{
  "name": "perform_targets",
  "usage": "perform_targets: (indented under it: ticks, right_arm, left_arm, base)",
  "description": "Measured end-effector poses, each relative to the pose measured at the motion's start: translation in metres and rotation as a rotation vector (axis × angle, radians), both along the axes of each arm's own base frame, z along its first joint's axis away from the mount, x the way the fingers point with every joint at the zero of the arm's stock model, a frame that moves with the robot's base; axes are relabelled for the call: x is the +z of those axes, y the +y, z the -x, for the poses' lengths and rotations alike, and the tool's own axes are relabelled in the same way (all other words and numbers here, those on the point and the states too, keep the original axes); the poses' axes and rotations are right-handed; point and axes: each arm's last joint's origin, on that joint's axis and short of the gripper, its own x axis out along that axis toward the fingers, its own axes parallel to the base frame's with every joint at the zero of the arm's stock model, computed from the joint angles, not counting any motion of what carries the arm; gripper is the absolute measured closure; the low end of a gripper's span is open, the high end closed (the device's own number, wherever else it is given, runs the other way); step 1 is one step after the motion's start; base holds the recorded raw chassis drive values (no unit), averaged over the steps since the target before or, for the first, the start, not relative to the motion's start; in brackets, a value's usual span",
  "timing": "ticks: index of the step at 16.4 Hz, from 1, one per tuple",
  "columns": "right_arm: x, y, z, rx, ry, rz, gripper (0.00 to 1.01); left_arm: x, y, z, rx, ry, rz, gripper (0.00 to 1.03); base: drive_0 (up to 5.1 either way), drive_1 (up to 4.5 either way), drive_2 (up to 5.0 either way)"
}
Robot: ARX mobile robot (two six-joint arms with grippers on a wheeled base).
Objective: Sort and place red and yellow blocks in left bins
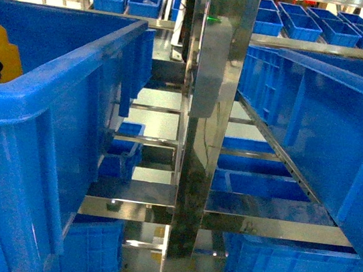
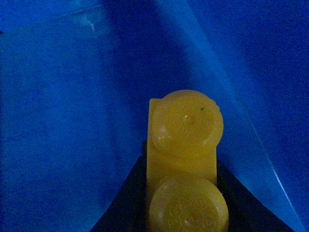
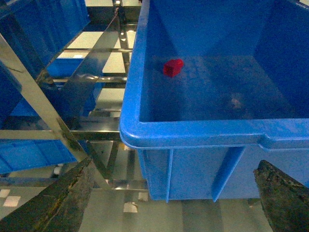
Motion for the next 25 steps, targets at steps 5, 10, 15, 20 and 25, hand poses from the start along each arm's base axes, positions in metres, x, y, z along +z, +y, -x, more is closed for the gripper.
perform_targets:
  ticks: [5,10,15,20,25]
  right_arm:
    - [0.000,0.000,0.000,0.000,-0.001,0.000,0.03]
    - [0.000,0.000,0.000,0.000,0.000,0.000,0.03]
    - [0.000,0.000,0.000,0.000,0.000,0.000,0.03]
    - [0.000,0.000,0.000,0.000,0.000,0.000,0.03]
    - [0.000,0.000,0.000,0.000,0.000,0.000,0.03]
  left_arm:
    - [-0.019,0.016,-0.056,0.131,-0.155,-0.064,0.77]
    - [-0.022,0.024,-0.072,0.128,-0.210,-0.149,0.77]
    - [0.030,0.017,-0.025,0.004,-0.242,-0.035,0.07]
    - [0.074,0.028,0.069,-0.023,-0.245,0.081,0.05]
    - [0.095,0.011,0.126,-0.041,-0.274,0.194,0.05]
  base:
    - [0.0,0.00,0.0]
    - [0.0,0.00,0.0]
    - [0.0,0.00,0.0]
    - [0.0,0.00,0.0]
    - [0.0,0.00,0.0]
